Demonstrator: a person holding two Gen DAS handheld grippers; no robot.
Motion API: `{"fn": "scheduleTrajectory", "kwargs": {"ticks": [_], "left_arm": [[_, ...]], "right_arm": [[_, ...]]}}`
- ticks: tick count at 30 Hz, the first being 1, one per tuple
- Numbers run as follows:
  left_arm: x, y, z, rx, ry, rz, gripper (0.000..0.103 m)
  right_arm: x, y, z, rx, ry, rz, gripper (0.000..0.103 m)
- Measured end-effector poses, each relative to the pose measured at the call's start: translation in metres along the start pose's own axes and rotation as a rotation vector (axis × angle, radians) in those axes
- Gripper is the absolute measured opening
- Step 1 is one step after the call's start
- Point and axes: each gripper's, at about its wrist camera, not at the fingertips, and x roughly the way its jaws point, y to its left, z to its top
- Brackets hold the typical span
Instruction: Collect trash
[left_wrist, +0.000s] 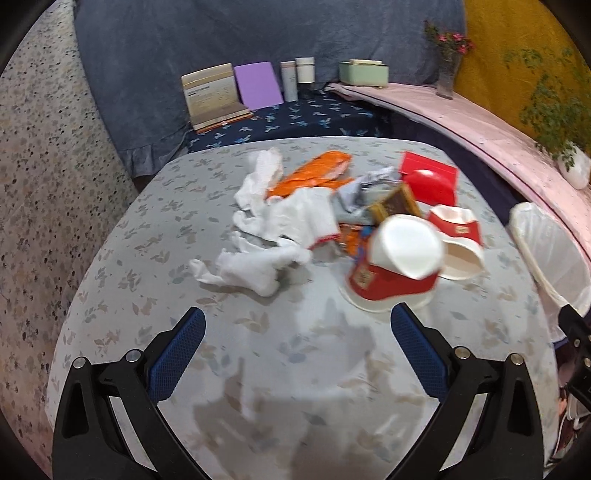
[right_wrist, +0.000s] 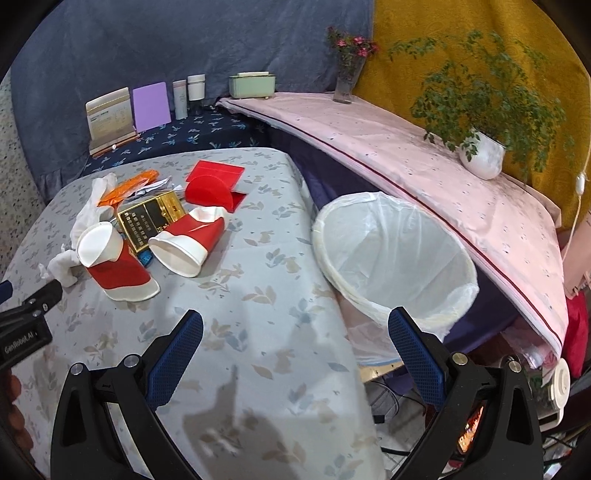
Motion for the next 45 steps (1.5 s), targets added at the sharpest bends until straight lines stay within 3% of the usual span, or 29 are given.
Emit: {"fn": "scheduleTrajectory", "kwargs": {"ticks": [6, 11, 18, 21, 23, 25, 27, 29, 32, 37, 45], "left_arm": [[0.035, 0.028, 0.009, -0.007, 0.017, 0.013, 0.096], [0.064, 0.045, 0.017, -0.01, 0.039, 0.017, 0.096], [0.092, 0.059, 0.027, -0.035, 0.068, -0.03, 0.095], [0.102, 0.059, 0.028, -0.025, 0.089, -0.064, 0.083], [0.107, 0.059, 0.028, -0.021, 0.106, -0.092, 0.067], [0.11, 0.059, 0.029, -0.026, 0.118, -0.109, 0.058], [0.111, 0.061, 0.029, -0.035, 0.126, -0.122, 0.048], [0.11, 0.061, 0.028, -0.041, 0.13, -0.128, 0.031], [0.107, 0.063, 0.028, -0.059, 0.138, -0.139, 0.02], [0.089, 0.062, 0.029, -0.067, 0.115, -0.14, 0.016], [0.043, 0.048, 0.038, -0.066, 0.043, -0.171, 0.016]], "right_arm": [[0.031, 0.033, 0.012, -0.044, 0.023, 0.026, 0.089], [0.06, 0.057, 0.021, -0.06, 0.055, 0.059, 0.077], [0.096, 0.082, 0.032, -0.072, 0.097, 0.09, 0.061], [0.108, 0.089, 0.035, -0.074, 0.106, 0.096, 0.052], [0.114, 0.09, 0.036, -0.071, 0.117, 0.104, 0.044], [0.117, 0.091, 0.036, -0.061, 0.125, 0.121, 0.031], [0.119, 0.091, 0.038, -0.053, 0.12, 0.124, 0.024], [0.117, 0.089, 0.039, -0.048, 0.111, 0.126, 0.018], [0.111, 0.085, 0.041, -0.039, 0.092, 0.126, 0.011], [0.098, 0.076, 0.044, -0.023, 0.065, 0.124, 0.004], [0.067, 0.048, 0.045, 0.017, 0.015, 0.116, 0.003]]}}
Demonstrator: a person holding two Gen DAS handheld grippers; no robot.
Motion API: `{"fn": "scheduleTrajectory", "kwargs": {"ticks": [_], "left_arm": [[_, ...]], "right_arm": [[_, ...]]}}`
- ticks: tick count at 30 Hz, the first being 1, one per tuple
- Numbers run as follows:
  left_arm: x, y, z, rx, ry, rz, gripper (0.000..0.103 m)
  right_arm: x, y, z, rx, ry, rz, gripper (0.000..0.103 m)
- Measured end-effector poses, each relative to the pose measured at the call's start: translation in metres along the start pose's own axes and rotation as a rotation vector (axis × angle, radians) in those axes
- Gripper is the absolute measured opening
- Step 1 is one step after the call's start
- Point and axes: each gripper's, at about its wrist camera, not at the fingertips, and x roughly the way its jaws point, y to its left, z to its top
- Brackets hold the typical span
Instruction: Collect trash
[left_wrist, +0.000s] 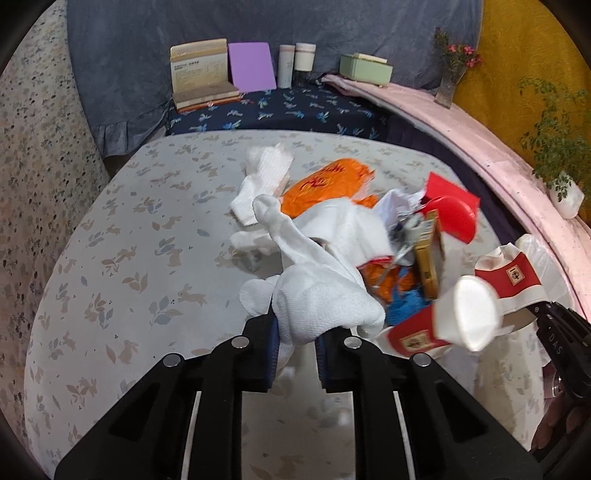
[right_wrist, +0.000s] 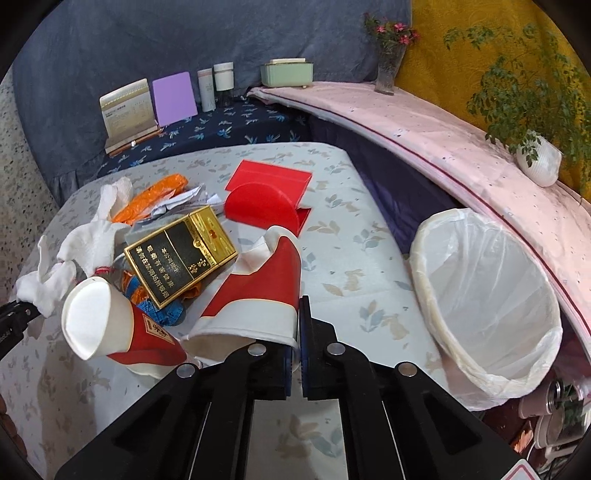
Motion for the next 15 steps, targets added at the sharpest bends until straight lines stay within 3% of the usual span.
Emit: {"fn": "scheduleTrajectory", "kwargs": {"ticks": [15], "left_arm": [[-0.058, -0.096, 0.009, 0.115, -0.098, -0.147, 0.016]], "right_arm": [[-0.063, -0.078, -0.002, 0.114, -0.116, -0.063, 0.003]]}}
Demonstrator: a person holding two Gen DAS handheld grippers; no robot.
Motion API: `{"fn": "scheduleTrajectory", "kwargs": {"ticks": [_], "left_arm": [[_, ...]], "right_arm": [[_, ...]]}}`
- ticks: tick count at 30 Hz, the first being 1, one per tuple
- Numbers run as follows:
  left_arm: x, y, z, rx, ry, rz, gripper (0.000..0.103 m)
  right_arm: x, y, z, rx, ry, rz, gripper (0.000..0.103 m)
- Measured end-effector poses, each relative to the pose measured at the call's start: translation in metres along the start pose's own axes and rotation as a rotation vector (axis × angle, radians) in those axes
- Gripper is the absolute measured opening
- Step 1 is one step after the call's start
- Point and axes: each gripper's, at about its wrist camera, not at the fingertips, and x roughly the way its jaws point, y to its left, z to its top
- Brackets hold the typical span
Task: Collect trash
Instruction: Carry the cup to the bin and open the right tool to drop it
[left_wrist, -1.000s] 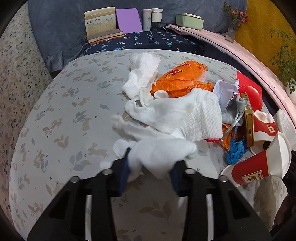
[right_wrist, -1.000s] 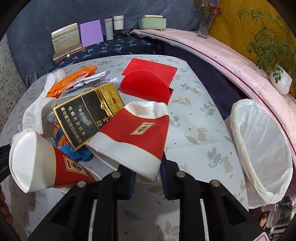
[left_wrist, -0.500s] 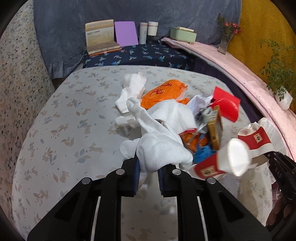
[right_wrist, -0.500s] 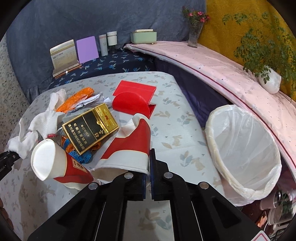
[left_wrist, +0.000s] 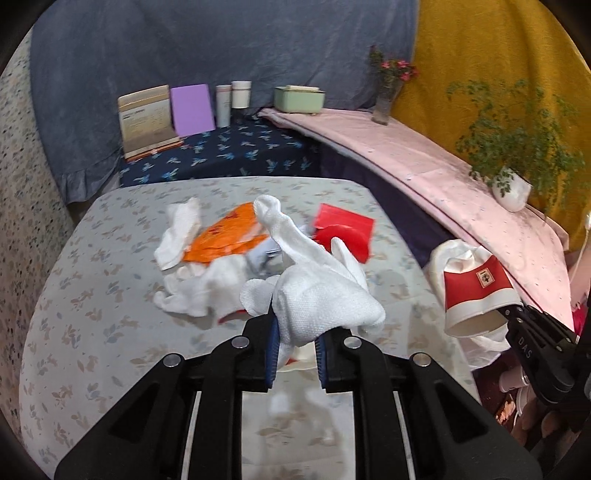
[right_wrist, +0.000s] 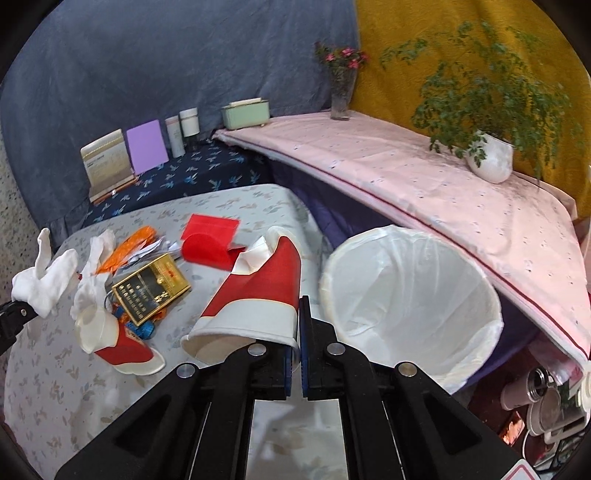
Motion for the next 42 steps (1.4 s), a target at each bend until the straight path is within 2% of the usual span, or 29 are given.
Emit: {"fn": "scheduleTrajectory", "kwargs": {"ticks": [11, 17, 28, 30, 35, 39, 42], "left_arm": [[0.026, -0.091, 0.005, 0.104, 0.053, -0.159, 0.016], [0.048, -0.131, 0.006, 0.156, 0.083, -0.209, 0.016], [0.087, -0.187, 0.015, 0.212, 0.129, -0.331, 0.019], [0.092, -0.193, 0.017, 0.218, 0.122, -0.337, 0.027], [0.095, -0.2, 0.02, 0.224, 0.099, -0.33, 0.058], [0.094, -0.2, 0.021, 0.229, 0.09, -0.326, 0.061], [0.094, -0.196, 0.021, 0.22, 0.09, -0.319, 0.063]], "right_arm": [[-0.007, -0.075, -0.003, 0.092, -0.015, -0.1, 0.003], [0.003, -0.107, -0.005, 0.129, 0.0, -0.147, 0.003], [0.032, -0.136, -0.007, 0.174, 0.062, -0.183, 0.003], [0.035, -0.137, -0.007, 0.173, 0.064, -0.197, 0.003], [0.038, -0.137, -0.006, 0.176, 0.065, -0.209, 0.013], [0.036, -0.139, -0.003, 0.179, 0.053, -0.221, 0.023], [0.034, -0.138, -0.001, 0.172, 0.05, -0.225, 0.024]]}}
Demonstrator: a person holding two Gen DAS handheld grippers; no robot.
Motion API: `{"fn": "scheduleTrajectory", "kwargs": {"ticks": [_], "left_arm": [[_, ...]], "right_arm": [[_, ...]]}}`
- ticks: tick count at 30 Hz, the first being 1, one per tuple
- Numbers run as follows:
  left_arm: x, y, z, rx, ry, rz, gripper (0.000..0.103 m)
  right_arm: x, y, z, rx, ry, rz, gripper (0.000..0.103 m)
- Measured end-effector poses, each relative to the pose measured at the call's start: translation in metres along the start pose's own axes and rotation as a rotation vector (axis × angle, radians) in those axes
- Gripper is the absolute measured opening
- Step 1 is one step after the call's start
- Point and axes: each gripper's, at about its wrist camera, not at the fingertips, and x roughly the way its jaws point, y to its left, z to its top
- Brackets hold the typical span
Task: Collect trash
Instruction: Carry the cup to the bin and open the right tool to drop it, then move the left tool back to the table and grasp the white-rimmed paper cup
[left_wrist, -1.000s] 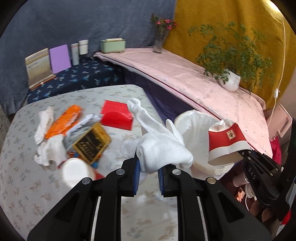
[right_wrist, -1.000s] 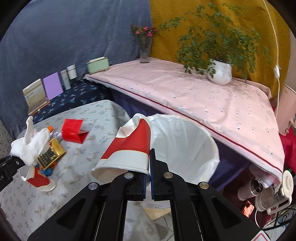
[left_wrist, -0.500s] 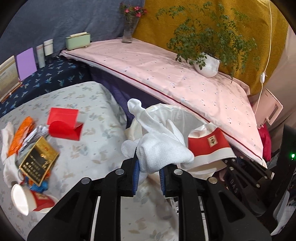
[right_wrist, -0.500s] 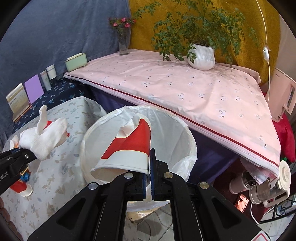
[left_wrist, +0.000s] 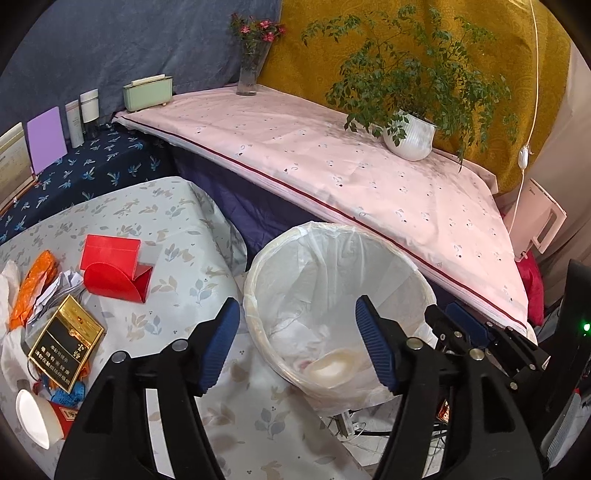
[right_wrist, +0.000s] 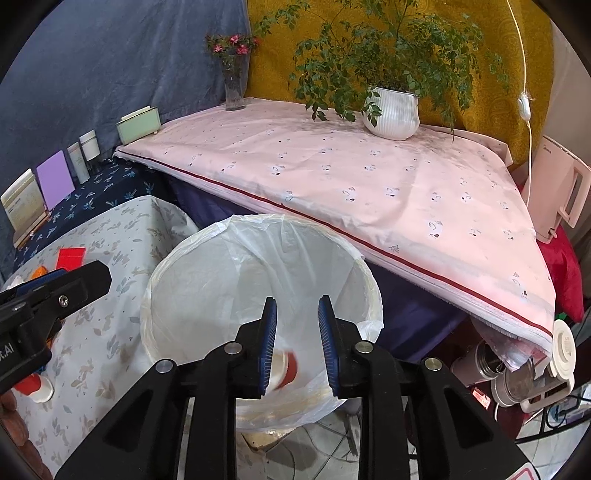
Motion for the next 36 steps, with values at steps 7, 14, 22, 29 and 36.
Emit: {"fn": "scheduleTrajectory", "kwargs": {"ticks": [7, 14, 22, 29, 36], "left_arm": [[-0.013, 0.008, -0.004, -0.013, -0.022, 0.027, 0.066], [-0.03, 0.023, -0.01, -0.042, -0.042, 0.072, 0.07], [-0.049, 0.048, -0.021, -0.089, -0.056, 0.15, 0.072], [-0.068, 0.071, -0.032, -0.119, -0.069, 0.215, 0.08], [-0.087, 0.1, -0.045, -0.177, -0.077, 0.305, 0.089]], "right_arm": [[-0.009, 0.003, 0.0, 0.001, -0.008, 0.003, 0.033], [-0.023, 0.019, -0.007, -0.032, -0.014, 0.022, 0.043], [-0.036, 0.041, -0.01, -0.065, -0.027, 0.057, 0.048], [-0.047, 0.062, -0.013, -0.099, -0.036, 0.087, 0.052], [-0.054, 0.083, -0.018, -0.136, -0.037, 0.112, 0.053]]}}
